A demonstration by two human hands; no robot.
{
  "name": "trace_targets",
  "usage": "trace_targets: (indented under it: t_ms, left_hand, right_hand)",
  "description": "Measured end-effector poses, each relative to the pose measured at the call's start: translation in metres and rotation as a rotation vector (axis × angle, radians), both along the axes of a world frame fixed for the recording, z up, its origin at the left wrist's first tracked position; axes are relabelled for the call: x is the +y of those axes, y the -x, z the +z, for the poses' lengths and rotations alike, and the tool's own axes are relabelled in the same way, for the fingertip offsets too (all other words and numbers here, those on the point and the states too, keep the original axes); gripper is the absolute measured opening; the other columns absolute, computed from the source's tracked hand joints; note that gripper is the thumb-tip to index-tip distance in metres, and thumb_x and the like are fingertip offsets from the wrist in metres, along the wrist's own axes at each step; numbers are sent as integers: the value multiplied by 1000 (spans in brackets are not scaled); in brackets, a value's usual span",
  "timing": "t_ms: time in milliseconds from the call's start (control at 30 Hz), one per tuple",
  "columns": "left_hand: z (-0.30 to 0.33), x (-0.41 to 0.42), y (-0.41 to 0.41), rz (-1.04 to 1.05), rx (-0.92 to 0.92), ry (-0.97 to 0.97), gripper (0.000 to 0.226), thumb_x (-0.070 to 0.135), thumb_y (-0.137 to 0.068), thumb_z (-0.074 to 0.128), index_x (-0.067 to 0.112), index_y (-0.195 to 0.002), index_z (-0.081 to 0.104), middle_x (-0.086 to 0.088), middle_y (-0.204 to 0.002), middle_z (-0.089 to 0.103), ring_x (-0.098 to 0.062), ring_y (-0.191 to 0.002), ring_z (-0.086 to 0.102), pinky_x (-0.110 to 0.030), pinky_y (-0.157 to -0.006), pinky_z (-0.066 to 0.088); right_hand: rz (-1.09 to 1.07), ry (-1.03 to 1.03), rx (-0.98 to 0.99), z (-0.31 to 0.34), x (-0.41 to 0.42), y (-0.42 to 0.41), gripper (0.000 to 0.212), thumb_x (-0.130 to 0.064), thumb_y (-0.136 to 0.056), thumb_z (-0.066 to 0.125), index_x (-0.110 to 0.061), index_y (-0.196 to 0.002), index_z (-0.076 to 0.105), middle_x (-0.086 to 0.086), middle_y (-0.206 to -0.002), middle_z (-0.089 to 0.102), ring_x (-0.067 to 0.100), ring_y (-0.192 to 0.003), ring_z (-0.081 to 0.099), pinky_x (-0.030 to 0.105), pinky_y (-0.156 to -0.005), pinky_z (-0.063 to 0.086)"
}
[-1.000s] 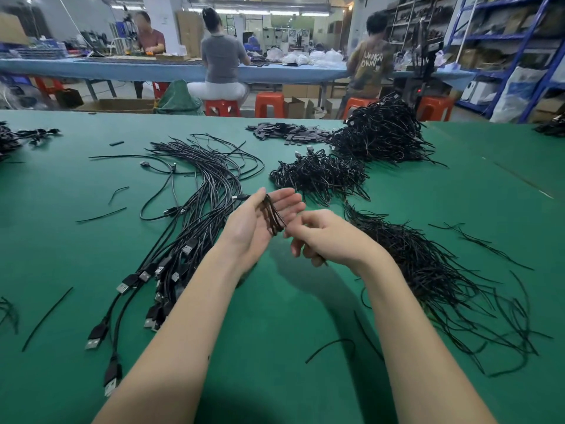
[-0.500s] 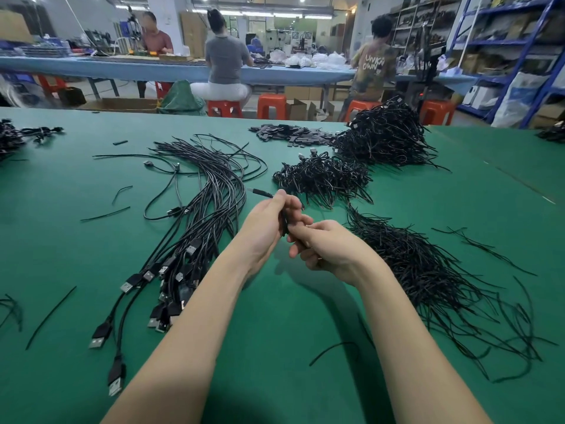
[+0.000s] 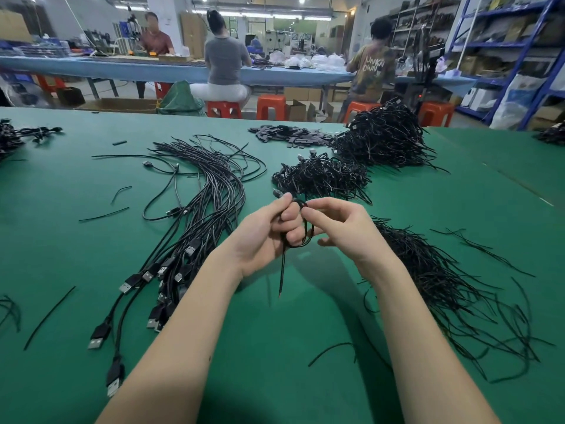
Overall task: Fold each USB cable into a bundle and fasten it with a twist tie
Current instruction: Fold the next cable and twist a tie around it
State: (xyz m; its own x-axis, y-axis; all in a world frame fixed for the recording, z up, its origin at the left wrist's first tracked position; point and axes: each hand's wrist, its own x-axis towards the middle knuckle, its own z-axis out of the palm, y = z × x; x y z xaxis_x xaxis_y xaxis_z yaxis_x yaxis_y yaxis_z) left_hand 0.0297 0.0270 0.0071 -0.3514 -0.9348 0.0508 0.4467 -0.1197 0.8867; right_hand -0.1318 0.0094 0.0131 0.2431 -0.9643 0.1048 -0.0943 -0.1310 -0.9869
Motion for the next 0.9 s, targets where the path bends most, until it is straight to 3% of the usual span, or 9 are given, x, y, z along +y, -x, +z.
trace_targets:
  t_ms: [133,267,400,500,567,667,767,900]
  left_hand:
    - [-2,1,-2,-1,-116,0,52,33,-108,29,22,-59,41,8,-54,24,-13,-50,36,-20,-53,37]
    - [-3,2,-7,-58,-189,32,47,33,-108,31,20,-63,37,8,-57,24,-11,-51,36,-20,-55,35]
    - [-2,1,-5,83,-555,163,43,34,-108,36,19,-68,40,5,-63,29,-15,-61,49,-26,-64,26]
    - [1,-1,4,269,-849,295,36,36,-108,36,17,-78,43,4,-67,46,-11,-63,47,-28,-66,37]
    - [-1,-2,6,360,-1001,345,31,38,-107,36,17,-86,46,5,-72,53,-8,-61,44,-23,-61,38]
    - [-4,-3,12,352,-1157,397,18,25,-107,35,15,-97,44,4,-77,53,-8,-63,46,-18,-54,34]
    - [-5,-5,18,402,-1224,447,12,13,-106,34,12,-97,41,-6,-89,56,-21,-77,50,-25,-64,31]
    - [-5,-5,14,374,-1120,402,22,17,-107,32,6,-114,50,-14,-104,65,-30,-94,65,-43,-86,52]
  right_hand:
    - [-40,165,83,1,-1,-1,11,-18,-93,71,-23,-99,78,-5,-82,74,9,-62,56,20,-51,45]
    - [57,100,173,-1,-3,8,10,-25,-97,68,-23,-104,75,-9,-67,59,10,-59,46,16,-48,36]
    - [67,54,209,-1,-4,11,12,-24,-99,65,-15,-97,73,-9,-73,65,9,-57,54,19,-46,41]
    - [26,34,142,-1,-6,7,12,-18,-101,62,-10,-97,69,2,-80,65,11,-55,59,22,-48,48]
    - [12,3,59,-3,-6,6,10,-15,-101,61,-9,-96,67,8,-82,64,13,-54,61,24,-50,51]
    - [-34,37,17,-5,-6,3,7,-11,-101,61,-8,-99,67,7,-85,67,14,-53,63,27,-55,56]
    - [-54,72,-39,-5,-5,-4,10,-7,-100,60,-8,-103,69,3,-82,69,14,-54,63,28,-56,58]
    - [-64,89,-90,-6,-4,-6,14,-6,-101,58,-6,-106,71,1,-80,70,12,-55,62,27,-61,59]
